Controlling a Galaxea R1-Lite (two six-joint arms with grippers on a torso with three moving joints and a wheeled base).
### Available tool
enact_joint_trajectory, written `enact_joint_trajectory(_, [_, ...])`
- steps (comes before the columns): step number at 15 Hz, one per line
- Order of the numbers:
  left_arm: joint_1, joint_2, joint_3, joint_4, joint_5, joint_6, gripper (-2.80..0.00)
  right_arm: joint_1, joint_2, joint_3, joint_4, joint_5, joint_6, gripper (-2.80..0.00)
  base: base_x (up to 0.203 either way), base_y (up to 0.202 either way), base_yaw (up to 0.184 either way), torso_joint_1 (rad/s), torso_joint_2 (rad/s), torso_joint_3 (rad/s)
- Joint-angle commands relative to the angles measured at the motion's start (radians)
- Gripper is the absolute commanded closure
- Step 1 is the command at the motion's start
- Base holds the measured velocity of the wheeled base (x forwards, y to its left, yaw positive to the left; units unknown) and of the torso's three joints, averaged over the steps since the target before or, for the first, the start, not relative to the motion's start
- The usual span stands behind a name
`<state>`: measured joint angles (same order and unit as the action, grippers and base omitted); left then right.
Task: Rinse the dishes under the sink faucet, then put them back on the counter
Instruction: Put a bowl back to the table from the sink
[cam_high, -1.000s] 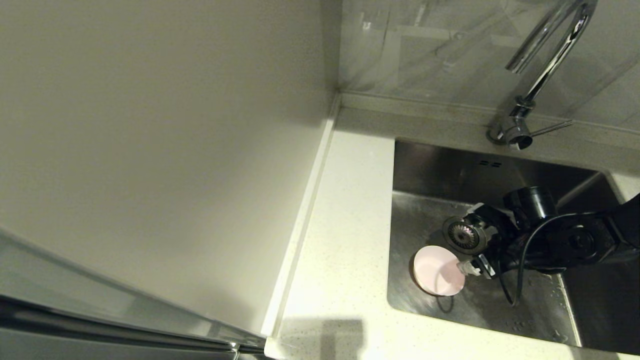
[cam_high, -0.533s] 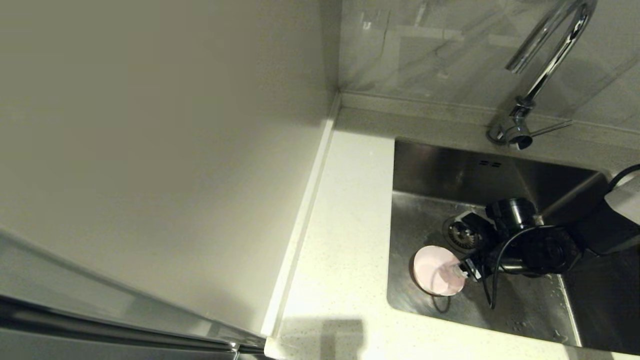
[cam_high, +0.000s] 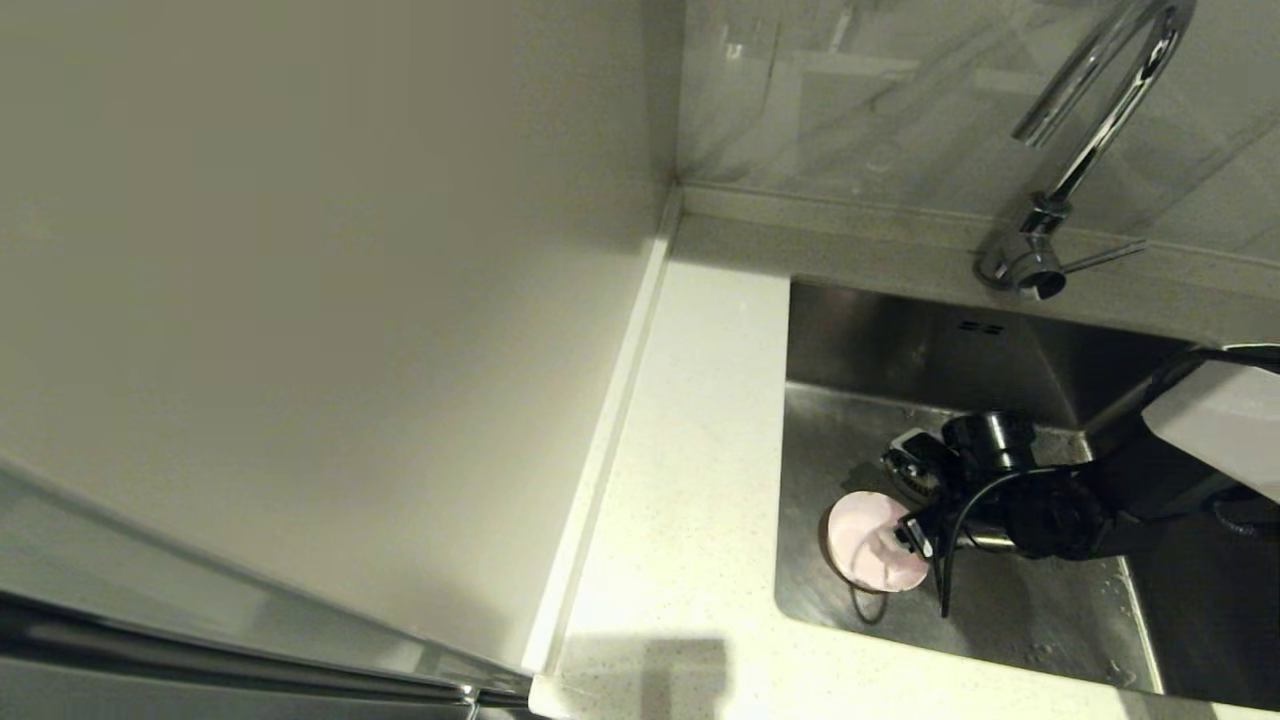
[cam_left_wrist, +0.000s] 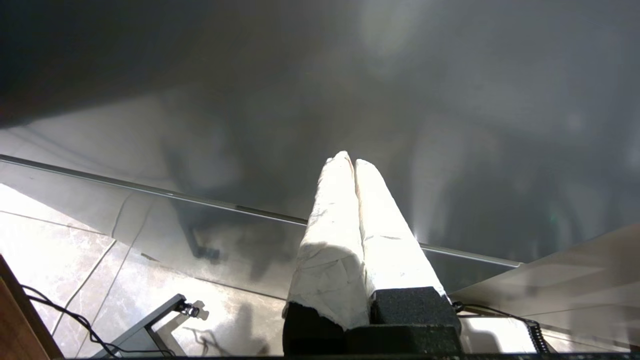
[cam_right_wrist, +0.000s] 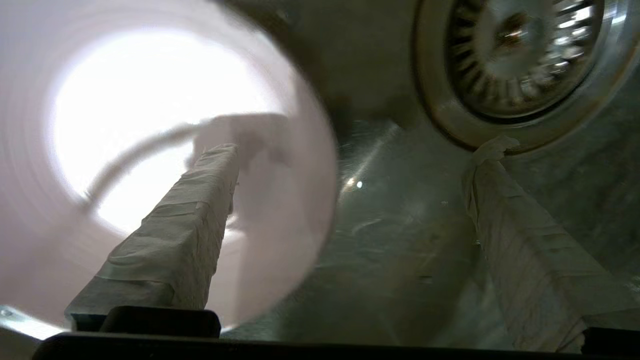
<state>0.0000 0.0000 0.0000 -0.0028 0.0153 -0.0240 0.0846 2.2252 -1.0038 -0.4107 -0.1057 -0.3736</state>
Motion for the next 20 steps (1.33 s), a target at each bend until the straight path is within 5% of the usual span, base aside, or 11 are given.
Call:
enact_joint_trajectory(1, [0.0,-0.003,0.0,0.0,0.0,-0.001,0.0,0.009,0.03,0.002,-0.003,-0.002,-0.002,-2.8,0.0,0.0,0.0,0.0,0.0,0.0])
enact_joint_trajectory(2, [0.0,-0.003,0.0,0.0,0.0,-0.001,0.0,0.009,0.033,0.002,-0.003,-0.004,0.0,0.0,0.0,0.0,0.0,0.0,0.0,0.0])
enact_joint_trajectory(11, [0.0,-0.003,0.0,0.0,0.0,-0.001,0.0,0.006,0.013,-0.005,-0.01,-0.009,0.067,0.0,0.0,0.0,0.0,0.0,0.0,0.0])
enact_joint_trajectory(15, [0.0,-0.003,0.0,0.0,0.001,-0.001,0.0,-0.019,0.013,-0.103,-0.01,-0.112,0.181,0.0,0.0,0.0,0.0,0.0,0.0,0.0])
enact_joint_trajectory(20, [0.0,-0.003,0.0,0.0,0.0,-0.001,0.0,-0.102,-0.077,-0.114,-0.01,-0.187,0.186,0.0,0.0,0.0,0.0,0.0,0.0,0.0])
